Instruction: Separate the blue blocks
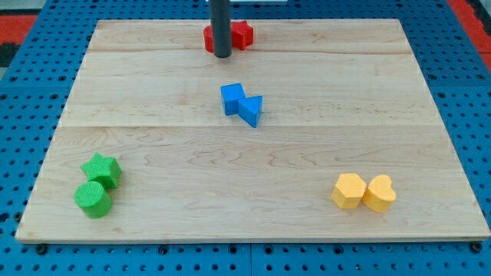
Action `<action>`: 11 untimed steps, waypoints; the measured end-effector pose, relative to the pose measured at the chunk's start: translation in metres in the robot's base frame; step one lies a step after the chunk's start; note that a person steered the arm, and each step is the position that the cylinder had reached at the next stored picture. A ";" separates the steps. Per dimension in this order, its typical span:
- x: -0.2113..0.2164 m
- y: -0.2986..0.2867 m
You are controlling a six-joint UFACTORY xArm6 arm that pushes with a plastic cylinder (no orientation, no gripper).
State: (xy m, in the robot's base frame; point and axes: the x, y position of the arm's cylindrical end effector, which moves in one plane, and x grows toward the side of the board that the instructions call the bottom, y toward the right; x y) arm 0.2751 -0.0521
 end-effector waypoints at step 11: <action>0.028 0.084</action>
